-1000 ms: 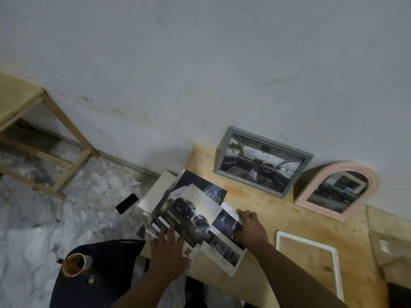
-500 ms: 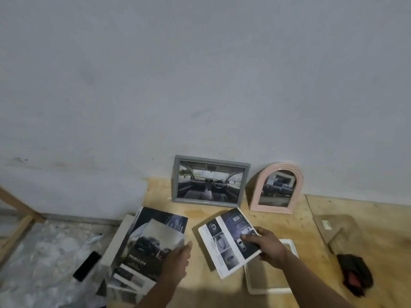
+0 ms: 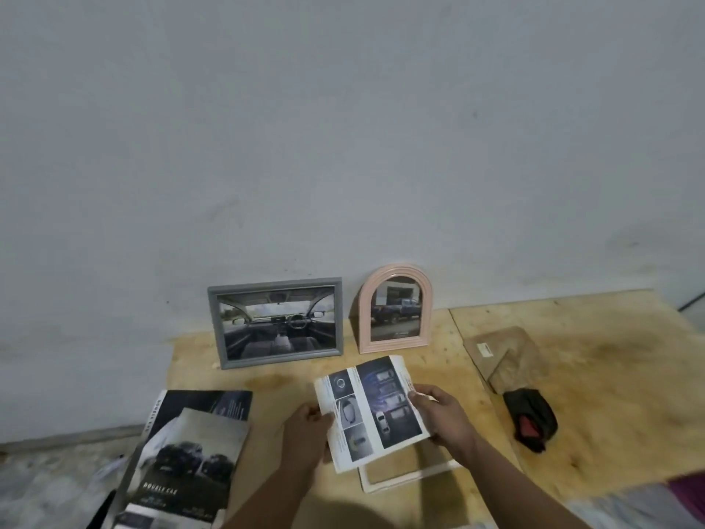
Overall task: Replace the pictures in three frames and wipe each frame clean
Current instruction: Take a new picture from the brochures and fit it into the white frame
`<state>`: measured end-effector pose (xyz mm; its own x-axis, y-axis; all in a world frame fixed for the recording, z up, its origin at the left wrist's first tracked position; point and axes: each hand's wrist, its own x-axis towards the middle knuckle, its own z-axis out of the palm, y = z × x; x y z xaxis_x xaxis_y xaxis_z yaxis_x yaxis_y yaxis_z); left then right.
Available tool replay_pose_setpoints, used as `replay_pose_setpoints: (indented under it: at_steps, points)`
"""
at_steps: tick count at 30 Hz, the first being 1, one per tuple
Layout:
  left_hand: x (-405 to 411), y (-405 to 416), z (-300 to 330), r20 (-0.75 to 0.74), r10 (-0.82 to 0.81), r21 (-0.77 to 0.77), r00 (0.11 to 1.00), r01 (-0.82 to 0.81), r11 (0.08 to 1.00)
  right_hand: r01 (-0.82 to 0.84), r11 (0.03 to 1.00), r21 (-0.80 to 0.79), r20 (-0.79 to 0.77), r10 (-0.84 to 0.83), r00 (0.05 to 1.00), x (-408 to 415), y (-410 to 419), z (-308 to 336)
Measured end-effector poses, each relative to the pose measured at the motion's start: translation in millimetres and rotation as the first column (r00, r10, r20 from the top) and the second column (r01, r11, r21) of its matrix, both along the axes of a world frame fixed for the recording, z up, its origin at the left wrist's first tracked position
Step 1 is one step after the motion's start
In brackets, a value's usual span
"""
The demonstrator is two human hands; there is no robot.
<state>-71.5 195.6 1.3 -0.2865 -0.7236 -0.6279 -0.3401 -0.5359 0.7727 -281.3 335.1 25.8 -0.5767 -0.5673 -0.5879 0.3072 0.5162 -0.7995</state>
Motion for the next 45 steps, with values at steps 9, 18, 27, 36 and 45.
replay_pose_setpoints:
  at_steps: [9,18,27,36,45]
  points:
    - [-46,45,-19,0.112,0.019,0.026,0.994,-0.022,0.999,-0.017,0.994,0.112,-0.199,0.039,0.979,-51,49,-38]
    - [-77,86,-52,0.343,-0.093,-0.118,0.935,0.141,0.983,-0.182,0.951,0.248,-0.262,0.247,0.933,-76,71,-85]
    - [-92,92,-60,0.362,0.027,-0.240,0.932,0.065,0.969,-0.378,0.873,0.307,-0.283,0.463,0.840,-102,68,-101]
    - [-75,97,-74,0.582,-0.144,-0.267,0.800,0.355,0.896,-0.545,0.751,0.373,-0.321,0.656,0.683,-105,71,-111]
    - [-63,92,-78,0.633,-0.259,-0.174,0.730,0.460,0.871,-0.661,0.506,0.554,-0.370,0.861,0.349,-105,70,-118]
